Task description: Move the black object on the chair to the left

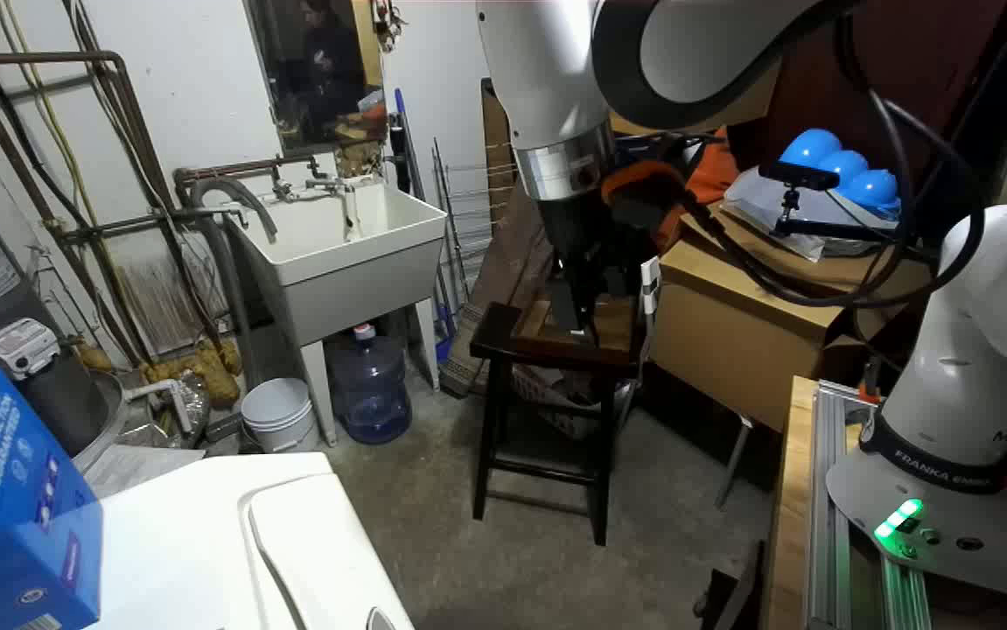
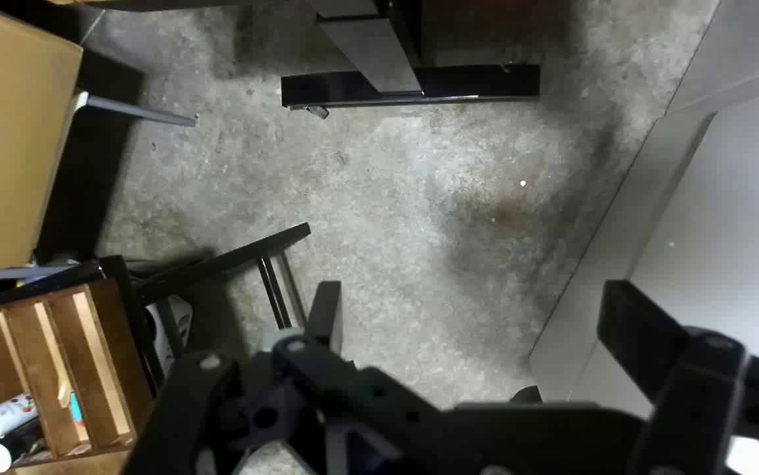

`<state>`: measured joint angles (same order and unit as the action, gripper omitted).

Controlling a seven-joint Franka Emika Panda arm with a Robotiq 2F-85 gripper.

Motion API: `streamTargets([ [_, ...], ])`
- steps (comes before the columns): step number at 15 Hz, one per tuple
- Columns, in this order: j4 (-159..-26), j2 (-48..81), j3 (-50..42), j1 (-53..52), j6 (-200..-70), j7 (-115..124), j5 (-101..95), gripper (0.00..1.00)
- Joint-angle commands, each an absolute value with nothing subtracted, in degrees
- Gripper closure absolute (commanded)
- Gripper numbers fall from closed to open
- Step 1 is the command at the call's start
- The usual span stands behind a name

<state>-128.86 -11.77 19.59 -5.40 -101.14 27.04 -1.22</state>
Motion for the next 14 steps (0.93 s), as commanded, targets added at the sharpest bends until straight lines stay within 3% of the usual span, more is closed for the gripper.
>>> streamTargets([
  [1, -128.7, -11.6, 17.9, -7.2, -101.0, 27.3, -1.5, 0.00],
  [7, -124.4, -2.8, 14.1, -4.5, -100.1, 35.1, -1.8, 0.00],
  [14, -114.6, 13.5, 0.8, 0.7, -98.5, 33.7, -0.7, 0.00],
])
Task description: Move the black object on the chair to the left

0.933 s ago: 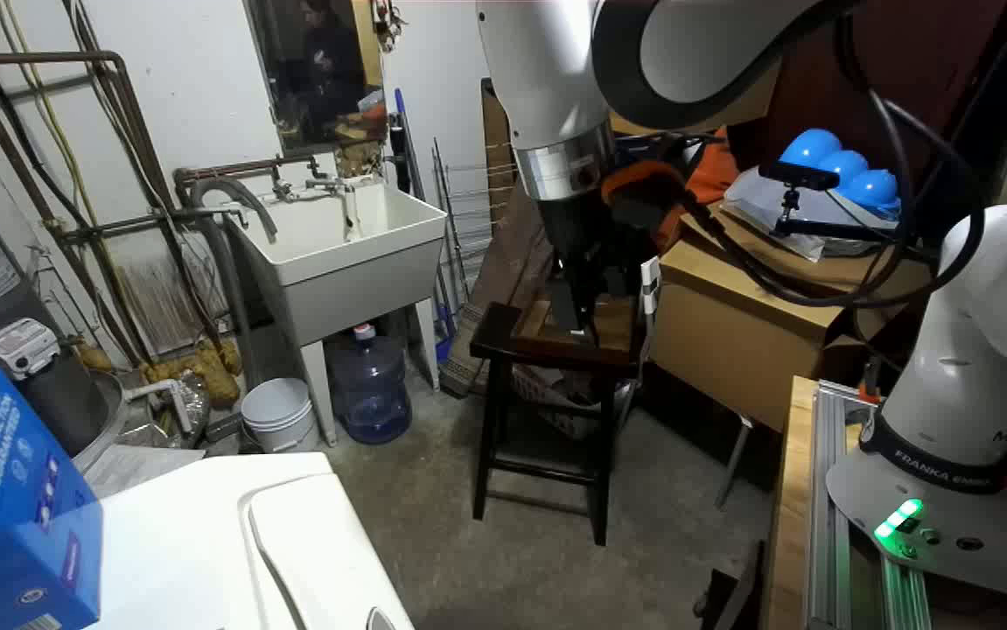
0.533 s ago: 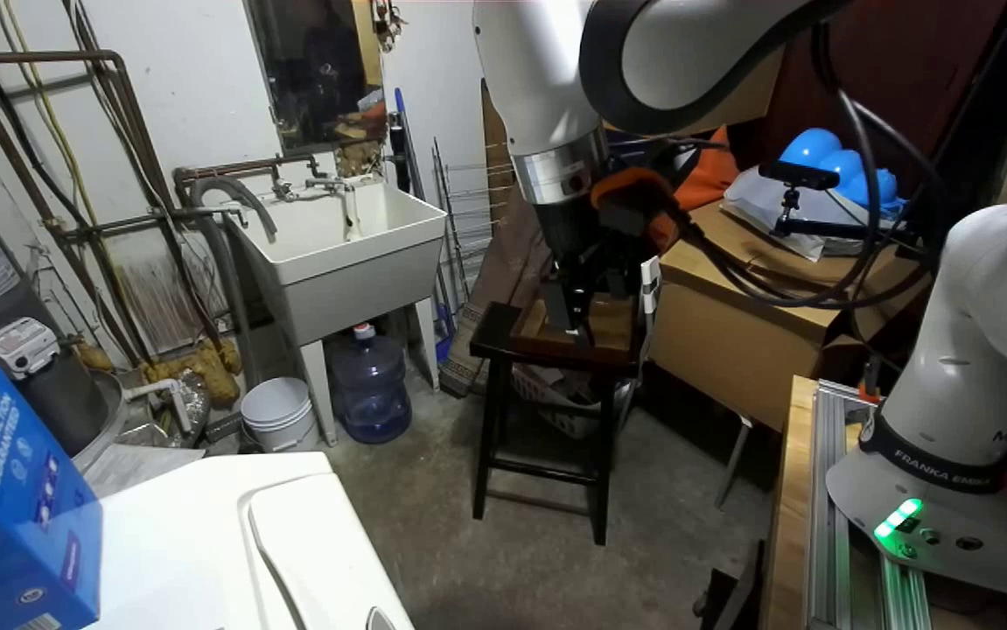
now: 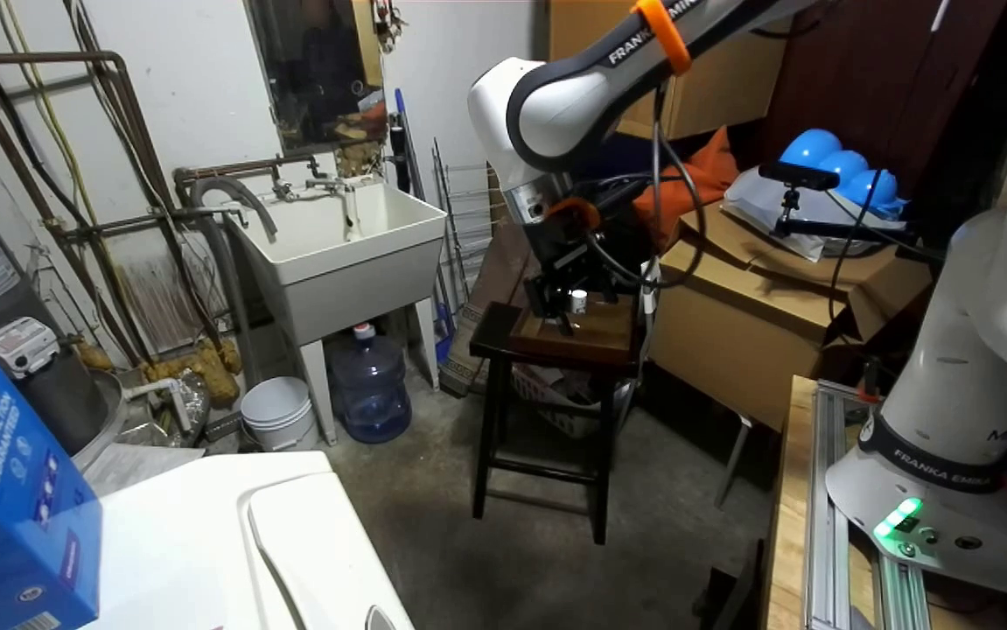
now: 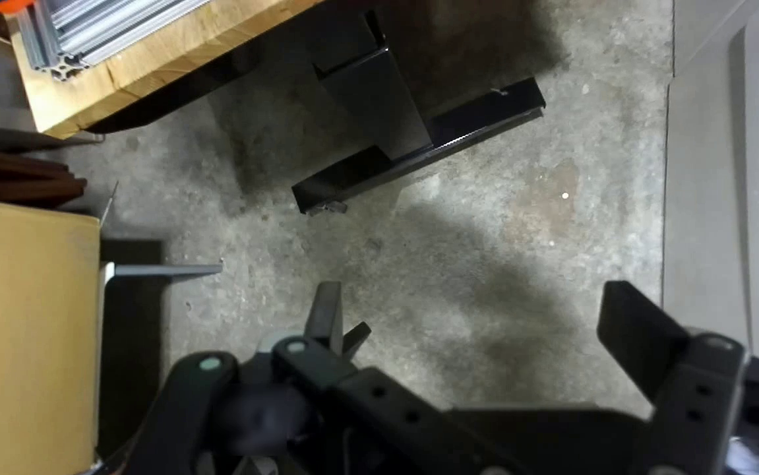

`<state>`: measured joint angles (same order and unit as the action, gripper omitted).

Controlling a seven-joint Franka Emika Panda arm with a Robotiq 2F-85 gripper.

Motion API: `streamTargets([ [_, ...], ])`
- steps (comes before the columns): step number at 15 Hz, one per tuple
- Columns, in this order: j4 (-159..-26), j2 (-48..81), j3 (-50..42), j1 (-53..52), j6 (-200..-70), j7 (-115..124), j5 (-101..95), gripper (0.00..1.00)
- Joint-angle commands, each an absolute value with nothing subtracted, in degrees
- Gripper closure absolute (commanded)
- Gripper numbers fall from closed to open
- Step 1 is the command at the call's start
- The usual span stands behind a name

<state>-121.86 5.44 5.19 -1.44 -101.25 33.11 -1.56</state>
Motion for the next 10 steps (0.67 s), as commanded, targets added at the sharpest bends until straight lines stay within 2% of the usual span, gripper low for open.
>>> streamTargets([
  [1, -112.5, 16.0, -1.2, 1.7, -98.0, 33.5, -0.4, 0.00],
  [6, -99.6, 26.7, -8.3, 5.8, -92.0, 34.4, 1.9, 0.00],
  [7, -107.1, 22.2, -8.2, 4.6, -97.4, 32.9, -0.3, 0.00],
  [10, -105.8, 23.7, -9.0, 5.1, -96.9, 32.4, -0.1, 0.00],
])
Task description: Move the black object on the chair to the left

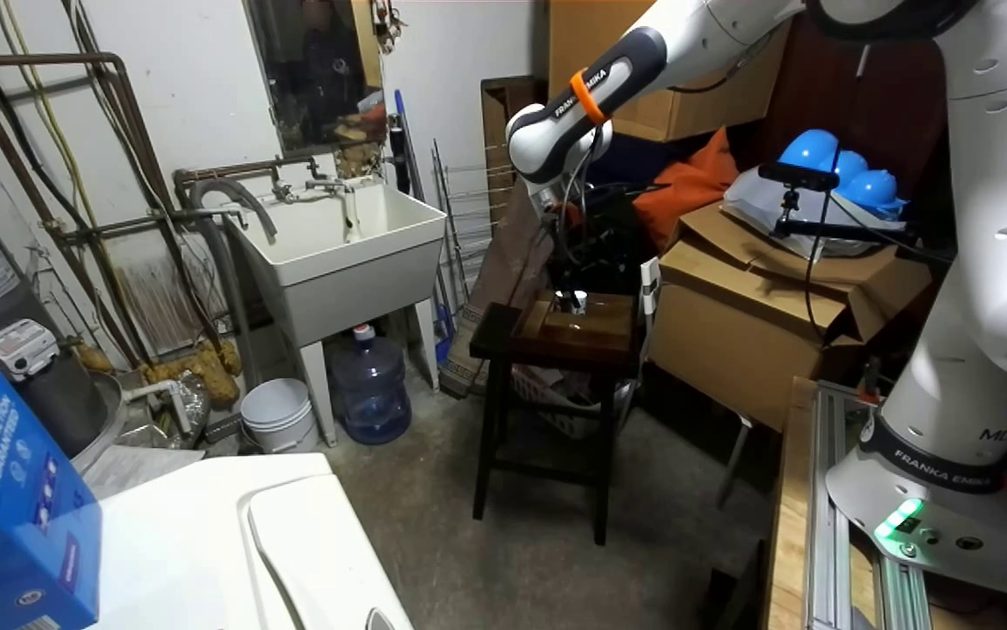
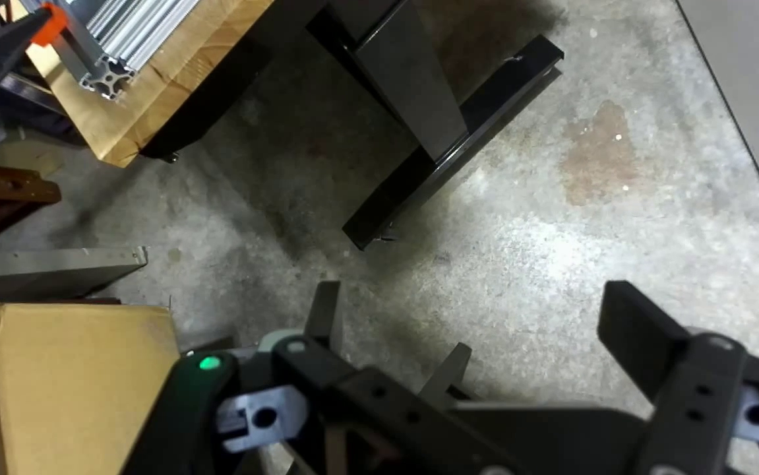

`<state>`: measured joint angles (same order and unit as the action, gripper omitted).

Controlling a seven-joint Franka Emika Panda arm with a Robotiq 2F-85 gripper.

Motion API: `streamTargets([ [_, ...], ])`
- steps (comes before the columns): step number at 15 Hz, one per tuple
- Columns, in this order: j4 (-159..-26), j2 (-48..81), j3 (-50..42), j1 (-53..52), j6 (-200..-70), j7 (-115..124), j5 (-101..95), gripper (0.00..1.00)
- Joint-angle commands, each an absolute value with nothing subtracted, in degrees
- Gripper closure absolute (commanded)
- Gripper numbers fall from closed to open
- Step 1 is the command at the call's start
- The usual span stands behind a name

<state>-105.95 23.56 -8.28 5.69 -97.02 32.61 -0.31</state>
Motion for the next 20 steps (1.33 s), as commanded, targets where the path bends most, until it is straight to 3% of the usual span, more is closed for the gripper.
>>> streamTargets([
  [1, -106.0, 23.5, -8.9, 4.8, -96.9, 32.4, -0.1, 0.00],
  [5, -106.5, 23.1, -8.7, 4.3, -98.6, 32.4, 0.5, 0.00],
  [13, -102.9, 28.6, -10.5, 5.7, -131.0, 32.4, 3.1, 0.00],
  [20, -81.4, 42.5, -9.0, 18.1, -109.5, 5.2, 5.2, 0.00],
])
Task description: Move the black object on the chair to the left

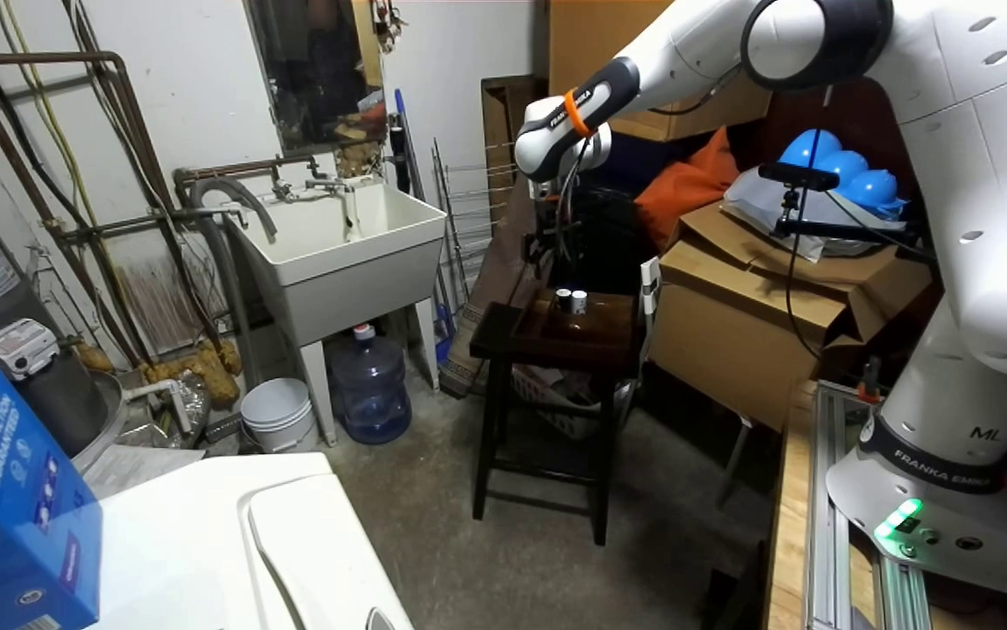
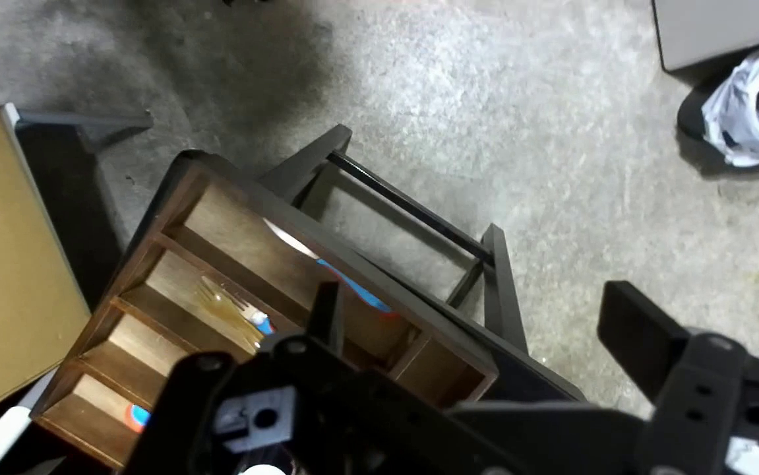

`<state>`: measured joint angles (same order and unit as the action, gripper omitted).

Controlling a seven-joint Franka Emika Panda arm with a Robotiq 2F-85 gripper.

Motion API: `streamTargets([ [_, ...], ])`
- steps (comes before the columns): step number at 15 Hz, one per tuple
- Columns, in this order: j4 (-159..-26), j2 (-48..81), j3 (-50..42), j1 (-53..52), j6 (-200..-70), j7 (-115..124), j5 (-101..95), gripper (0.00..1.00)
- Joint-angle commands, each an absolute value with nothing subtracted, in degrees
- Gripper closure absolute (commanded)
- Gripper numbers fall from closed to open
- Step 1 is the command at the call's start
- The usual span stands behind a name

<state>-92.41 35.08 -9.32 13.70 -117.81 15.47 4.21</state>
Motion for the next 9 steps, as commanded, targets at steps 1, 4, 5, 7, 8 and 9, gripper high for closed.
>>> streamTargets([
  [1, -78.5, 44.1, -9.5, 19.3, -105.6, 2.5, 4.0, 0.00],
  [4, -81.3, 42.6, -10.1, 19.9, -105.8, 2.2, 4.4, 0.00],
  [5, -79.7, 43.8, -10.1, 20.7, -104.6, 1.1, 4.4, 0.00],
  [7, -78.0, 45.0, -9.9, 20.9, -103.8, 0.6, 4.4, 0.00],
  [8, -77.8, 45.1, -9.8, 20.7, -103.6, 0.6, 4.4, 0.00],
  [9, -77.6, 45.1, -9.7, 20.5, -103.4, 0.6, 4.4, 0.00],
])
